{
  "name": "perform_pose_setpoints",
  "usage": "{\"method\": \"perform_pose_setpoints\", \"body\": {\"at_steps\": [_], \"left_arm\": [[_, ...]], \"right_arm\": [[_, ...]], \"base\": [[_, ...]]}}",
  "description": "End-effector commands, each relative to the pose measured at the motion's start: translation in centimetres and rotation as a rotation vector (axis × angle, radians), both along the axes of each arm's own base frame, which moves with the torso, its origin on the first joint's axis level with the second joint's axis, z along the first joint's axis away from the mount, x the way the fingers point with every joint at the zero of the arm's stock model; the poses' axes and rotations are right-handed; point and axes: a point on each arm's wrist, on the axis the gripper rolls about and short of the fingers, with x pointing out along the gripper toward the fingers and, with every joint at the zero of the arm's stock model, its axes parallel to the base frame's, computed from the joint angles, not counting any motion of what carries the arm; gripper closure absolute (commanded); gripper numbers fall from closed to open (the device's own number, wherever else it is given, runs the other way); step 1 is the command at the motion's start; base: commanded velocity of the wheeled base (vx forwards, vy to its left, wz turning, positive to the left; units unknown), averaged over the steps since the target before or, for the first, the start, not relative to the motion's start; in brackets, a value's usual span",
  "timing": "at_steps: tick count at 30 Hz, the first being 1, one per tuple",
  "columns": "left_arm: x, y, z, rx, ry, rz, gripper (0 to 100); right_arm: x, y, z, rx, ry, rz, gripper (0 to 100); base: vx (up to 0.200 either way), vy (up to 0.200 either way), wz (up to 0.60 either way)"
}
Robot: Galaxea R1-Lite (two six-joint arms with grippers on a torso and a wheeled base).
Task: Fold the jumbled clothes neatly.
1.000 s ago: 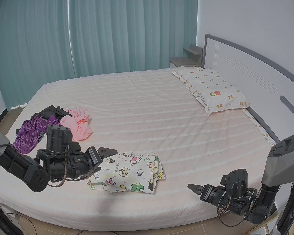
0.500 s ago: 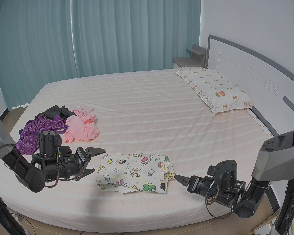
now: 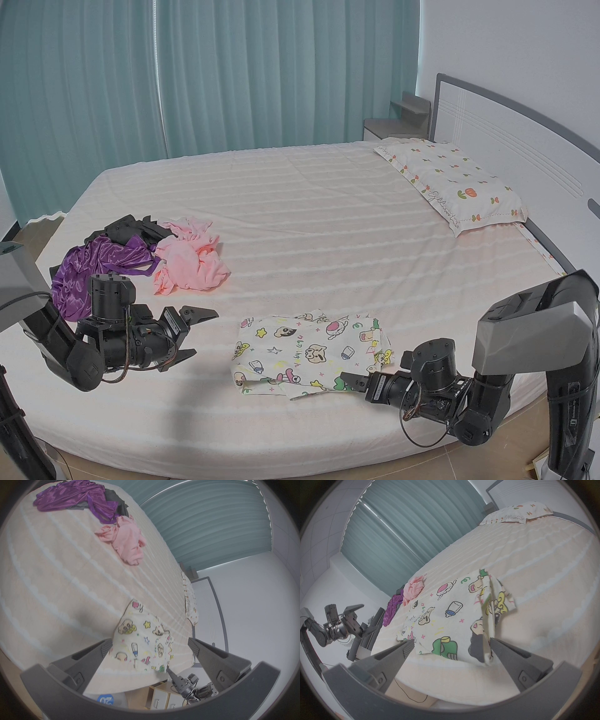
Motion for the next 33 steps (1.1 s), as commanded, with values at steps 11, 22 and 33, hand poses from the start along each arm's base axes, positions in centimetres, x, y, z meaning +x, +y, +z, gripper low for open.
{"method": "perform_pose_setpoints", "body": {"at_steps": [11, 22, 33], "left_arm": [[0.0, 0.0, -1.1, 0.005, 0.031, 0.002, 0], [0.0, 0.1, -1.3, 0.008, 0.038, 0.006, 0], [0.0, 0.0, -1.4, 0.01, 0.041, 0.007, 0]], "right_arm": [[0.1, -0.2, -0.8, -0.04, 0.004, 0.014, 100], [-0.6, -0.9, -0.5, -0.075, 0.003, 0.025, 100], [-0.7, -2.9, 0.9, -0.096, -0.012, 0.015, 100]], "base": [[0.0, 0.0, 0.0], [0.0, 0.0, 0.0], [0.0, 0.0, 0.0]]}}
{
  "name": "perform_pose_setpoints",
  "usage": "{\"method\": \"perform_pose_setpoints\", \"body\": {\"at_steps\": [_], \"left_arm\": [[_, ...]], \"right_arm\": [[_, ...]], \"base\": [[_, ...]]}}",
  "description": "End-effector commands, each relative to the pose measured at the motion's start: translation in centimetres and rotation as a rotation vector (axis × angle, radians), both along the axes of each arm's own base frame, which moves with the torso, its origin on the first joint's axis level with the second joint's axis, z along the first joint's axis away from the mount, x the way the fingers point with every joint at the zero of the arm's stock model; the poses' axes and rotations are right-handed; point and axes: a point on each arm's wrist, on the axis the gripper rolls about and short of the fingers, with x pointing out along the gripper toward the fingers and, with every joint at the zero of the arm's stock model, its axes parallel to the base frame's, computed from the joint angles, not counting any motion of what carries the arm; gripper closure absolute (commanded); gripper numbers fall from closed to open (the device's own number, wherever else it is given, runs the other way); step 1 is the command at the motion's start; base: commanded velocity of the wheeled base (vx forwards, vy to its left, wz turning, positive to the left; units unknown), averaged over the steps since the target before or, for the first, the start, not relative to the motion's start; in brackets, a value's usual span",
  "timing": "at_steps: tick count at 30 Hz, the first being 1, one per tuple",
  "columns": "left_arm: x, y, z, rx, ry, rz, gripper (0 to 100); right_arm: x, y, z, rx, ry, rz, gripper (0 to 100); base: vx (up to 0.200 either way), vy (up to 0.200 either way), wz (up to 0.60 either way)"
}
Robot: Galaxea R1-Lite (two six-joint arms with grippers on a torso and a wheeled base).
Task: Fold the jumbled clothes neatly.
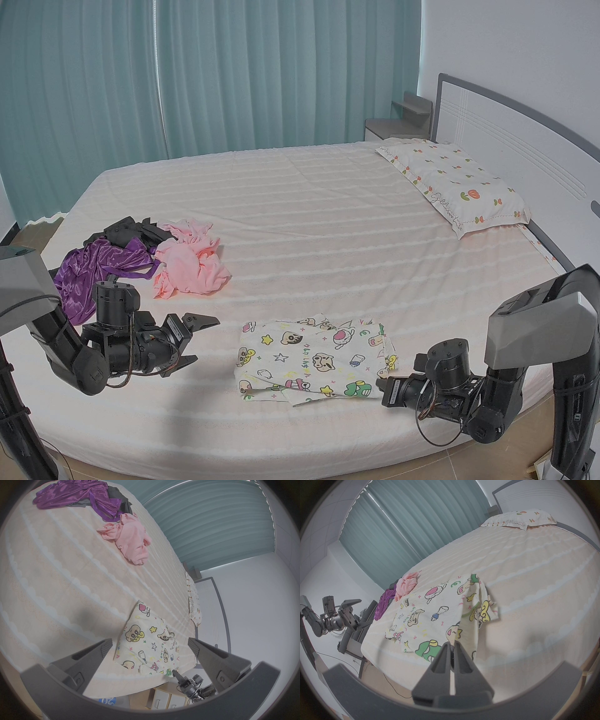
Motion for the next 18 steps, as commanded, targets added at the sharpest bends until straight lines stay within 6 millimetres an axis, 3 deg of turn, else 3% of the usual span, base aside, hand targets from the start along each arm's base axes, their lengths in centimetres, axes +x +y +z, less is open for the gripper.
{"method": "perform_pose_setpoints", "body": {"at_steps": [1, 10, 11, 15, 18], "left_arm": [[0.0, 0.0, -0.1, 0.001, 0.003, 0.001, 0], [0.0, 0.0, -0.1, 0.001, 0.005, 0.001, 0], [0.0, 0.0, -0.1, 0.001, 0.005, 0.001, 0], [-0.1, 0.0, -0.6, -0.001, 0.023, -0.007, 0], [-0.2, -0.2, -1.3, 0.0, 0.047, -0.015, 0]], "right_arm": [[-0.1, -0.6, 0.7, 0.001, -0.008, 0.003, 100], [-0.1, -1.0, 0.4, -0.035, 0.018, 0.013, 100], [-0.1, -1.0, 0.4, -0.036, 0.018, 0.012, 0], [-0.2, -1.0, 0.4, -0.038, 0.015, 0.015, 0], [-0.2, -1.1, 1.7, -0.023, -0.021, 0.015, 0]], "base": [[0.0, 0.0, 0.0], [0.0, 0.0, 0.0], [0.0, 0.0, 0.0], [0.0, 0.0, 0.0], [0.0, 0.0, 0.0]]}}
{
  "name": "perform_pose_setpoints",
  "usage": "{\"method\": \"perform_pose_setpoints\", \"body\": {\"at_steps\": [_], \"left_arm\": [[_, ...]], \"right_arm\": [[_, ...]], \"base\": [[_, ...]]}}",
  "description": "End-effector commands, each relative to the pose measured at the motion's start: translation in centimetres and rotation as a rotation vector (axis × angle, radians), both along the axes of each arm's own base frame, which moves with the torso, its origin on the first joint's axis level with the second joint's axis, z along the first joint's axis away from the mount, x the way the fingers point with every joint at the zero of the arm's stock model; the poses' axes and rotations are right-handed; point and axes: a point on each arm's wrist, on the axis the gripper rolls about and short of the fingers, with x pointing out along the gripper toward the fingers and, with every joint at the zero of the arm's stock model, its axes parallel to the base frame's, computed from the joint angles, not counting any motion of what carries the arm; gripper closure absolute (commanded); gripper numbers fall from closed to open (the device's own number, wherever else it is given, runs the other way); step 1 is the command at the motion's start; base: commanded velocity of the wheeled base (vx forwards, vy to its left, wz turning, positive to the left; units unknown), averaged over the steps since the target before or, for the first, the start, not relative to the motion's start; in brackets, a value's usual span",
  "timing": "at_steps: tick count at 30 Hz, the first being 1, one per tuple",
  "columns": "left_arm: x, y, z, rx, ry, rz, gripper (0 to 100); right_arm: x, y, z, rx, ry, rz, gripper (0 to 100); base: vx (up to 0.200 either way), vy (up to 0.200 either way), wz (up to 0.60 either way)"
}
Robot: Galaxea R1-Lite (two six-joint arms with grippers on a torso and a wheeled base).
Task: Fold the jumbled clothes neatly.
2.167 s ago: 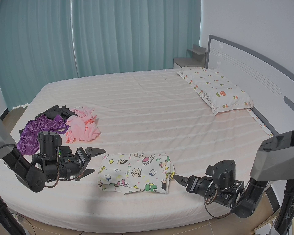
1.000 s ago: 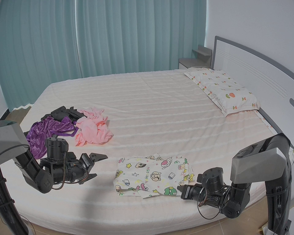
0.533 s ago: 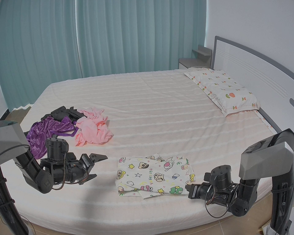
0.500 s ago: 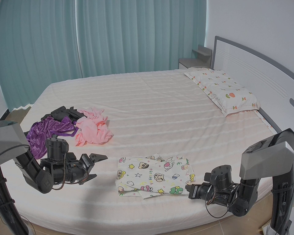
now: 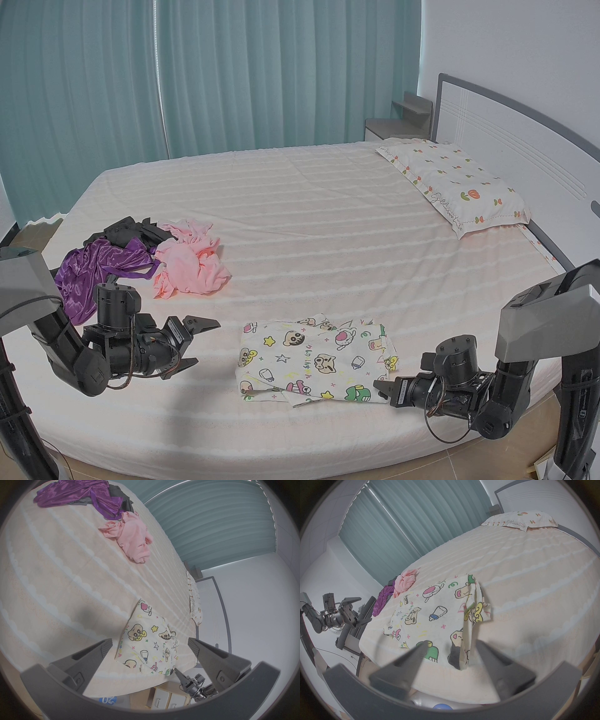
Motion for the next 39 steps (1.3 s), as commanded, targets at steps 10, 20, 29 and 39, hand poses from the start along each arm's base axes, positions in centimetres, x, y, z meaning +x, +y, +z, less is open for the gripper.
{"method": "perform_pose_setpoints", "body": {"at_steps": [10, 20, 29, 39], "left_arm": [[0.0, -0.3, -1.3, -0.011, 0.01, -0.003, 0], [-0.4, -0.5, -1.8, -0.027, -0.029, -0.01, 0], [-0.3, -1.0, -2.4, -0.022, -0.04, -0.014, 0], [-0.3, -1.0, -2.3, -0.021, -0.042, -0.015, 0]], "right_arm": [[7.1, -1.2, 4.1, 0.063, -0.126, -0.118, 0], [8.5, -1.1, 2.8, 0.121, -0.071, -0.093, 0], [9.1, -0.6, 1.1, 0.114, -0.062, -0.085, 0], [9.3, 0.1, -0.2, 0.101, -0.04, -0.072, 0]], "base": [[0.0, 0.0, 0.0], [0.12, 0.0, 0.0], [0.067, 0.0, 0.0], [0.0, 0.0, 0.0]]}}
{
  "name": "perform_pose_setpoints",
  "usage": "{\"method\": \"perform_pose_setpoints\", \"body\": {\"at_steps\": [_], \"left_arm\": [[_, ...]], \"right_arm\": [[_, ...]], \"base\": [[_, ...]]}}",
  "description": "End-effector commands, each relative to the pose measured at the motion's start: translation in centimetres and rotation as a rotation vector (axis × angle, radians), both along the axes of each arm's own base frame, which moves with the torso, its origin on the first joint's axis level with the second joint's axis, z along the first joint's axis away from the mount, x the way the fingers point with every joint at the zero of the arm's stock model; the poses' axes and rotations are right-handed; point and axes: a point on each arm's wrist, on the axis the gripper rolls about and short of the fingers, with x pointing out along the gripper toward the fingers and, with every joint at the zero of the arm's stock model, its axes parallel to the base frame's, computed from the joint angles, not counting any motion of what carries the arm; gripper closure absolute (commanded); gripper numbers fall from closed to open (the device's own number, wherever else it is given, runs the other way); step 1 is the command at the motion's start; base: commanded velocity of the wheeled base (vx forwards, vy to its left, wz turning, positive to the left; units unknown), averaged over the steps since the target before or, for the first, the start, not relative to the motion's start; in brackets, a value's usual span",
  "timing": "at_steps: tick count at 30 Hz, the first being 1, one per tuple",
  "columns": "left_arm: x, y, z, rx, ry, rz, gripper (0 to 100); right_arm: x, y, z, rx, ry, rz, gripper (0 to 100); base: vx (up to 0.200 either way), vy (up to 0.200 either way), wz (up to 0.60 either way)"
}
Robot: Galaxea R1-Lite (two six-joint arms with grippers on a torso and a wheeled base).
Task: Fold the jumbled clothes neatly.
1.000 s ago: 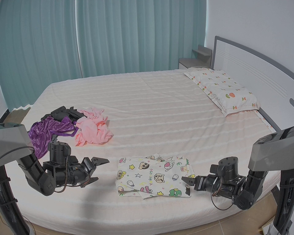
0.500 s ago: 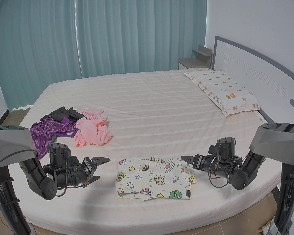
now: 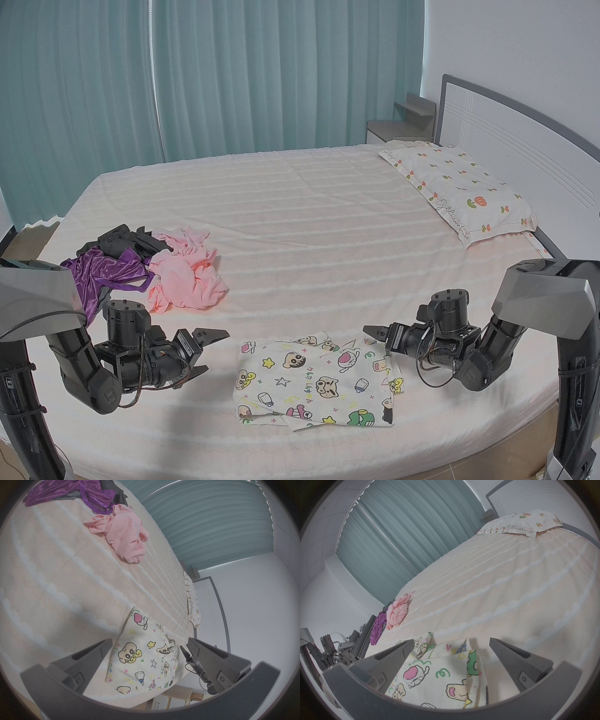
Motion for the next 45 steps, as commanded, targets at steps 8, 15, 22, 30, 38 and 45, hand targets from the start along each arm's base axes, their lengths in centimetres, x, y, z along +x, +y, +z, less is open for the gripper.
{"method": "perform_pose_setpoints", "body": {"at_steps": [8, 15, 22, 30, 38, 45], "left_arm": [[0.0, 0.0, -0.1, 0.002, 0.004, 0.001, 0], [0.0, 0.0, -0.1, 0.002, 0.004, 0.001, 0], [0.0, 0.0, -0.1, 0.002, 0.004, 0.001, 0], [-0.1, 0.0, -0.1, 0.002, 0.006, 0.001, 0], [-0.1, 0.0, -0.2, 0.003, 0.009, 0.001, 0], [-0.2, 0.0, -0.2, 0.003, 0.01, 0.001, 0]], "right_arm": [[-0.2, 0.9, -1.3, -0.018, 0.025, 0.025, 0], [-0.3, 1.5, -1.7, -0.026, 0.034, 0.042, 0], [0.1, 1.9, -2.1, -0.045, 0.051, 0.054, 100], [0.3, 1.6, -1.7, -0.038, 0.037, 0.034, 100], [0.8, 0.7, -1.1, -0.05, -0.011, -0.041, 100], [1.2, 0.3, -1.0, -0.056, -0.022, -0.076, 100]], "base": [[0.0, 0.0, 0.0], [0.0, 0.0, 0.0], [0.0, 0.0, 0.0], [0.0, 0.0, 0.0], [0.0, 0.0, 0.0], [0.0, 0.0, 0.0]]}}
